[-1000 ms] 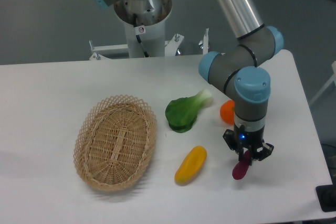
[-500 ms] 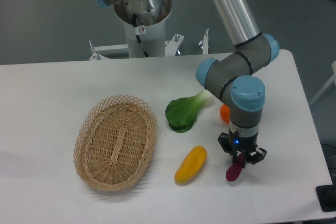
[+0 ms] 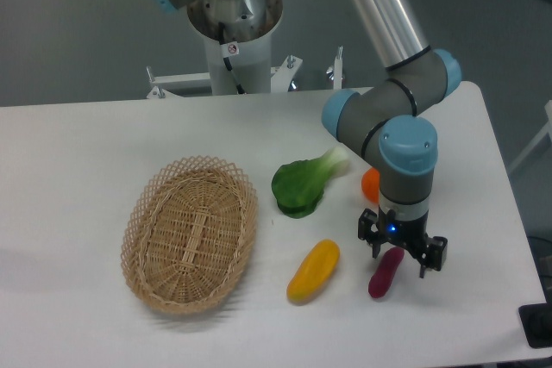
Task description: Place the sweet potato on the table
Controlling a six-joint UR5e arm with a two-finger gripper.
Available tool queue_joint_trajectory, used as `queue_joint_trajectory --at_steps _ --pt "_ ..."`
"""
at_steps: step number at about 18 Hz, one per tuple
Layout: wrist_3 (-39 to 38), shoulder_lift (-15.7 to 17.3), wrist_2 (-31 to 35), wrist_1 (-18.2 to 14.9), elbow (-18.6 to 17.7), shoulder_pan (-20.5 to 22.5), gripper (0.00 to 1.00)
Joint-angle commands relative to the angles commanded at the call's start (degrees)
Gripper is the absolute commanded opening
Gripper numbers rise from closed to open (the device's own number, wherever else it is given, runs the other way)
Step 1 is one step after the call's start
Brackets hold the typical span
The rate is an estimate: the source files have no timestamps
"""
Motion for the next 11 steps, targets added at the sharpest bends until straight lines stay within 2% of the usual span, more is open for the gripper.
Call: queue_joint_trajectory --at_steps 9,11 --pt "0.69 6.68 2.46 -0.79 0.70 0.79 1.00" --pt "3.14 8.70 2.55 -4.20 0.88 2.28 1.00"
